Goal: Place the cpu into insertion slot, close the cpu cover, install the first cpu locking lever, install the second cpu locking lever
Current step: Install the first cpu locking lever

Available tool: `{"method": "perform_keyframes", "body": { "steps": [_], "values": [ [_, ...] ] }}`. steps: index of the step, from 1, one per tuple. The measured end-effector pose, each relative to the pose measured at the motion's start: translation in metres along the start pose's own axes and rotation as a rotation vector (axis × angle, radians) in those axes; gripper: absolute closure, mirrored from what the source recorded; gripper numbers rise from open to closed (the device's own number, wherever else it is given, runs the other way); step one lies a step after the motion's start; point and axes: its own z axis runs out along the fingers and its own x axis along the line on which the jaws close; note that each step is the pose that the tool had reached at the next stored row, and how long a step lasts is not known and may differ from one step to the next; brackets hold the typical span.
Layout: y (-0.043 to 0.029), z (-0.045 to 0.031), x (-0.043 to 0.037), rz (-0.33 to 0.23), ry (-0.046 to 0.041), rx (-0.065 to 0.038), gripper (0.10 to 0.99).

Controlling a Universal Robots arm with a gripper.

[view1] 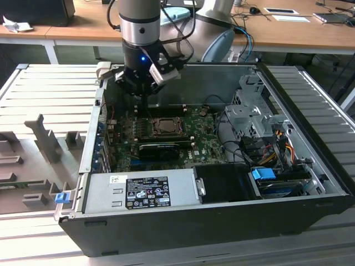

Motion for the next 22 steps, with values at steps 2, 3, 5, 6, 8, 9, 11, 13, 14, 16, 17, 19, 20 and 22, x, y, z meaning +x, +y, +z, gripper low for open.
{"method": "perform_keyframes", "body": {
  "steps": [2, 3, 5, 6, 8, 9, 11, 13, 14, 16, 17, 19, 20, 22],
  "values": [
    [0.0049, 0.0076, 0.0068, 0.000, 0.0001, 0.000, 0.980],
    [0.0072, 0.0093, 0.0070, 0.000, 0.0000, 0.000, 0.980],
    [0.0118, 0.0104, 0.0072, 0.000, 0.0001, 0.000, 0.980],
    [0.0136, 0.0107, 0.0072, 0.000, 0.0001, 0.000, 0.980],
    [0.0198, 0.0119, 0.0067, 0.000, 0.0000, 0.000, 0.980],
    [0.0237, 0.0128, 0.0064, 0.000, 0.0000, 0.000, 0.980],
    [0.0249, 0.0133, 0.0050, 0.000, 0.0001, 0.000, 0.980],
    [0.0248, 0.0134, 0.0023, 0.000, 0.0001, 0.000, 0.980],
    [0.0248, 0.0134, 0.0021, 0.000, 0.0001, 0.000, 0.980],
    [0.0248, 0.0138, 0.0011, 0.000, -0.0001, 0.000, 0.980],
    [0.0247, 0.0138, 0.0001, 0.000, 0.0001, 0.000, 0.980],
    [0.0245, 0.0140, -0.0023, 0.000, 0.0001, 0.000, 0.980],
    [0.0244, 0.0141, -0.0035, 0.000, 0.0001, 0.000, 0.980],
    [0.0241, 0.0143, -0.0066, 0.000, 0.0000, 0.001, 0.980]
  ]
}}
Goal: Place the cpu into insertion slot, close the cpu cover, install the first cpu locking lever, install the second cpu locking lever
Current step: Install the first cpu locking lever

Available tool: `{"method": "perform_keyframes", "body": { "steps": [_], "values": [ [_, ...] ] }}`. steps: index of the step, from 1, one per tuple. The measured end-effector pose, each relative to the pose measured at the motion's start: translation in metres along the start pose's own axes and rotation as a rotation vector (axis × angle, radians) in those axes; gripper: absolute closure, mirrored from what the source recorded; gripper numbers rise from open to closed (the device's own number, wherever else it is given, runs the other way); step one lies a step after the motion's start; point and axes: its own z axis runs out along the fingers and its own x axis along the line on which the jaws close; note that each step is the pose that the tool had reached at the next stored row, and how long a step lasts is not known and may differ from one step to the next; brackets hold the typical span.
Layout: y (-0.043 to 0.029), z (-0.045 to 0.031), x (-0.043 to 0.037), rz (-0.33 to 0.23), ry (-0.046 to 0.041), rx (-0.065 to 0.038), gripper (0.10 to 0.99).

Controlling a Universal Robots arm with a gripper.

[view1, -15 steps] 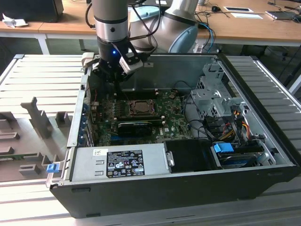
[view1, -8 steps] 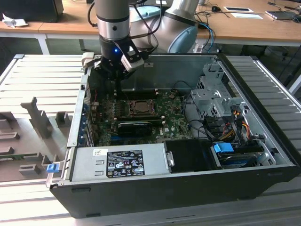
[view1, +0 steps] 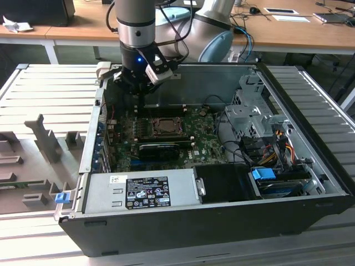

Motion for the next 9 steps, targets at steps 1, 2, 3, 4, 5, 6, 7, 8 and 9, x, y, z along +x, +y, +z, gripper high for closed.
{"method": "perform_keyframes", "body": {
  "steps": [1, 2, 3, 4, 5, 6, 7, 8, 9],
  "values": [
    [-0.0003, 0.0001, -0.0039, 0.000, 0.0001, 0.001, 0.980],
    [-0.0005, 0.0001, -0.0058, 0.000, 0.0002, 0.001, 0.980],
    [-0.0006, 0.0002, -0.0071, 0.000, 0.0002, 0.002, 0.980],
    [-0.0007, 0.0002, -0.0084, 0.000, 0.0002, 0.002, 0.980],
    [-0.0008, 0.0003, -0.0095, 0.000, 0.0003, 0.003, 0.980],
    [-0.0009, 0.0004, -0.0111, 0.000, 0.0003, 0.003, 0.980],
    [-0.0010, 0.0005, -0.0123, 0.000, 0.0003, 0.003, 0.980],
    [-0.0011, 0.0006, -0.0137, 0.000, 0.0003, 0.003, 0.980],
    [-0.0013, 0.0007, -0.0157, 0.000, 0.0003, 0.003, 0.980]
  ]
}}
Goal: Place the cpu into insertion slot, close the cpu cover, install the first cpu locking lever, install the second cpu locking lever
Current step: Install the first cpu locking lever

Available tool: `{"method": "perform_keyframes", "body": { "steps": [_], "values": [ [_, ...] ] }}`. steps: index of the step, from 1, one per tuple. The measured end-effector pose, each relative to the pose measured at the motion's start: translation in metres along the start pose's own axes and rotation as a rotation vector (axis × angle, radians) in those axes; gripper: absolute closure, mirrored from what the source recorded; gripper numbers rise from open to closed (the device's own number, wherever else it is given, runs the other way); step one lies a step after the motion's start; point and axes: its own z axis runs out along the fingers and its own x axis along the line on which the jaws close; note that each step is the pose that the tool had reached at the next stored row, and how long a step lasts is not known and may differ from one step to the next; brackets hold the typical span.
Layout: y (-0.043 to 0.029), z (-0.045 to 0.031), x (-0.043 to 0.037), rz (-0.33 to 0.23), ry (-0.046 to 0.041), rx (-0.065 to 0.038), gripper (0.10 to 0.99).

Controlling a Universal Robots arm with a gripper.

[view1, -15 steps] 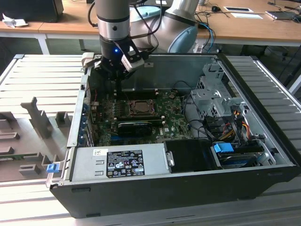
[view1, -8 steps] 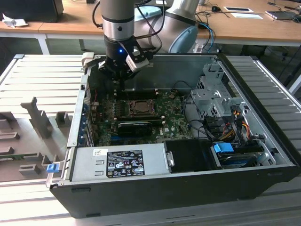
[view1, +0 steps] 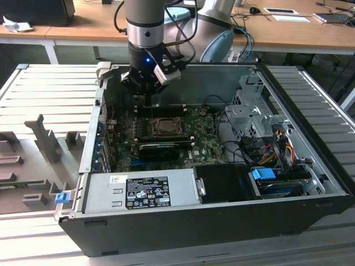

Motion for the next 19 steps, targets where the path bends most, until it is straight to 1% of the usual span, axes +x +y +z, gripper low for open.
{"method": "perform_keyframes", "body": {
  "steps": [7, 9, 10, 11, 13, 14, 15, 16, 19],
  "values": [
    [-0.0016, 0.0010, -0.0190, 0.000, 0.0002, 0.001, 0.980],
    [-0.0022, 0.0013, -0.0262, 0.000, 0.0000, 0.001, 0.980],
    [-0.0024, 0.0013, -0.0276, 0.000, 0.0002, 0.001, 0.980],
    [-0.0025, 0.0014, -0.0289, 0.000, -0.0005, -0.006, 0.980],
    [-0.0026, 0.0018, -0.0306, 0.000, -0.0023, -0.028, 0.980],
    [-0.0027, 0.0023, -0.0310, 0.000, -0.0027, -0.034, 0.980],
    [-0.0027, 0.0038, -0.0319, 0.001, -0.0034, -0.038, 0.980],
    [-0.0029, 0.0050, -0.0325, 0.001, -0.0034, -0.039, 0.980],
    [-0.0034, 0.0118, -0.0352, 0.001, -0.0033, -0.039, 0.980]
  ]
}}
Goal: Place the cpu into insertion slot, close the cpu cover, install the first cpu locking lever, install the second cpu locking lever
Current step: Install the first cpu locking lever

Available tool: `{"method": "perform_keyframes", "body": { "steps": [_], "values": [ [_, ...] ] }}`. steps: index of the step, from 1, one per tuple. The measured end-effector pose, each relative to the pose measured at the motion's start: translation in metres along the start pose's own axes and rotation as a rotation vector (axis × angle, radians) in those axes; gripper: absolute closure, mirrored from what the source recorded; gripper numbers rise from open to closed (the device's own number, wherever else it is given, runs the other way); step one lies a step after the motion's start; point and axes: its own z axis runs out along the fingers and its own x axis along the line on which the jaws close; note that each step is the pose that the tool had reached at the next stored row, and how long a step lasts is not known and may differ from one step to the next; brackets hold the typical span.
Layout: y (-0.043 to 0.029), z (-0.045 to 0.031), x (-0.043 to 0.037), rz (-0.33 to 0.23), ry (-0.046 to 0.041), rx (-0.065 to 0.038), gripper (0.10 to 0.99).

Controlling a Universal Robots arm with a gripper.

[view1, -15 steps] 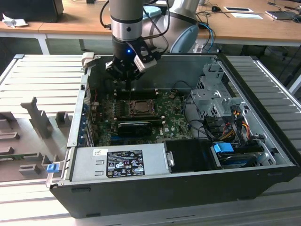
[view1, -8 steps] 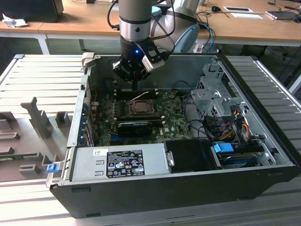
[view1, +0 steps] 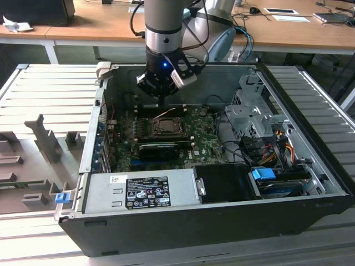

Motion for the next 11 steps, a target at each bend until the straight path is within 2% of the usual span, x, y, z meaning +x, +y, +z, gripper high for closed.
{"method": "perform_keyframes", "body": {
  "steps": [4, 11],
  "values": [
    [0.0000, 0.0060, -0.0015, -0.026, 0.0023, 0.000, 0.980],
    [-0.0001, 0.0162, -0.0099, -0.028, 0.0027, 0.000, 0.980]
  ]
}}
